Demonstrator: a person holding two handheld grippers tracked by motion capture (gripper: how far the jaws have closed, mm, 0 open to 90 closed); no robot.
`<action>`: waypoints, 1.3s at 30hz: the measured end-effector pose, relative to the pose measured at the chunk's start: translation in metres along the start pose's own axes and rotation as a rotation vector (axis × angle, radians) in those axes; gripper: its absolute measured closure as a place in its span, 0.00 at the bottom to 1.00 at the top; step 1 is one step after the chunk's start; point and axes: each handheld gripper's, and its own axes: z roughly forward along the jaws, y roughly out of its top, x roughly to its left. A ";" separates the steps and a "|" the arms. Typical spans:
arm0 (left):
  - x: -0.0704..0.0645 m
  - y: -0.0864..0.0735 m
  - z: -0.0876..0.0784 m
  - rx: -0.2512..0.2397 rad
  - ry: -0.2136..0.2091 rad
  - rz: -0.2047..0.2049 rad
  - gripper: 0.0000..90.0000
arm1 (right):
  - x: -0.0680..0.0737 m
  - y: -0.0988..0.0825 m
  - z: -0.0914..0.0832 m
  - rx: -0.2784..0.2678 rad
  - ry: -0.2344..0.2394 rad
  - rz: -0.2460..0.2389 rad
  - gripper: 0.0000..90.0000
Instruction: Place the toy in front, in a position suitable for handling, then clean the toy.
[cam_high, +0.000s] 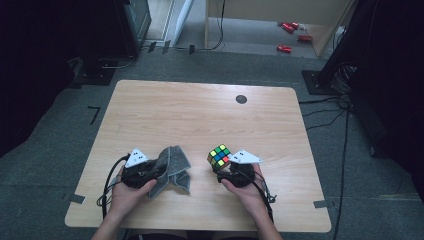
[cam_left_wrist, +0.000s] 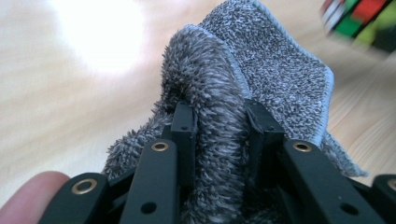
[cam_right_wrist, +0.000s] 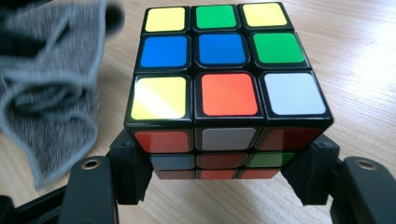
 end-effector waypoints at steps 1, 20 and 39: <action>-0.001 0.004 0.000 -0.020 -0.011 -0.002 0.78 | 0.000 0.000 -0.001 0.003 0.001 -0.010 0.38; -0.021 0.017 0.008 -0.209 -0.298 0.037 0.80 | 0.032 0.000 0.008 -0.022 0.184 -0.170 0.38; -0.018 0.012 0.023 -0.105 -0.347 -0.023 0.79 | 0.039 0.001 0.001 -0.035 0.213 -0.251 0.38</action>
